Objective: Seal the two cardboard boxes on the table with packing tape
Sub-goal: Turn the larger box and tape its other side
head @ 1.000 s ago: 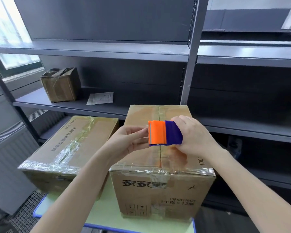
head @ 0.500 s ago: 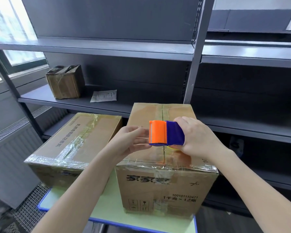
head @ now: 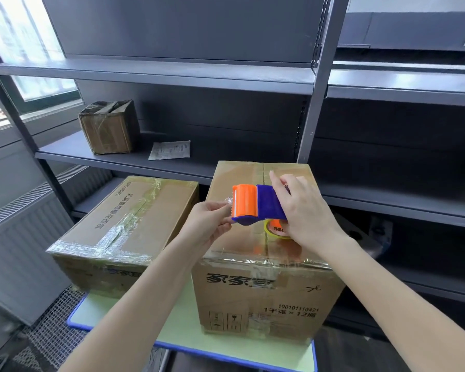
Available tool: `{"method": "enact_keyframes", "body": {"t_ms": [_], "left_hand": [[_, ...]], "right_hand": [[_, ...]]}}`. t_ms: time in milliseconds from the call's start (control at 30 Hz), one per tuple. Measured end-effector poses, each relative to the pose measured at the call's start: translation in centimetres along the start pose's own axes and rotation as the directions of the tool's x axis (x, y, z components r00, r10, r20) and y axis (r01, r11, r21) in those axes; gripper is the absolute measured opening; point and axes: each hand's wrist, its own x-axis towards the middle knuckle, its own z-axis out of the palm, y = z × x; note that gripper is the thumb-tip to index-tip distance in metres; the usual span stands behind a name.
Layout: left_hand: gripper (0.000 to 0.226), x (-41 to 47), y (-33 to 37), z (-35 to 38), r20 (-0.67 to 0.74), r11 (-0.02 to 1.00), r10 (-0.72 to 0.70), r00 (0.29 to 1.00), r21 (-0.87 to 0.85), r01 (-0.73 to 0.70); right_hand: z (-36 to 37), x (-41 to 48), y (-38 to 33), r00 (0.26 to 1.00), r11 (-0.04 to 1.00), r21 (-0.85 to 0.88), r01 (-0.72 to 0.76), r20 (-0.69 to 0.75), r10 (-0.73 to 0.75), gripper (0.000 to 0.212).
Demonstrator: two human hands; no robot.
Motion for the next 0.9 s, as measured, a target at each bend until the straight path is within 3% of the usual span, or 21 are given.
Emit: {"method": "enact_keyframes", "body": {"t_ms": [167,333,567,767,900], "left_hand": [[0.017,-0.2,0.3,-0.2,-0.03,0.998,-0.004,1.0,0.061,0.006],[0.014,-0.4,1.9,-0.9,0.017,0.975,0.063,0.998,0.213,-0.065],[0.019,-1.6,2.2,-3.8,0.094,0.995,-0.08,0.992,0.064,0.074],[0.006,-2.0,1.1,-8.4,-0.059,0.995,-0.101,0.993,0.006,0.101],[0.006,-2.1,-0.1,-10.2,-0.066,0.985,-0.174,0.983,-0.034,0.172]], "right_hand": [[0.0,0.6,0.0,1.0,1.0,-0.002,0.0,-0.005,0.0,0.066],[-1.5,1.1,0.7,0.999,0.997,0.073,0.03,0.015,-0.032,0.065],[-1.7,1.6,-0.7,0.989,0.964,0.261,0.056,0.117,-0.089,0.064],[-1.4,1.0,-0.4,0.978,0.944,0.329,0.011,0.194,-0.079,0.06],[-2.3,0.5,0.7,0.968,0.936,0.352,-0.012,0.24,-0.078,0.058]]}}
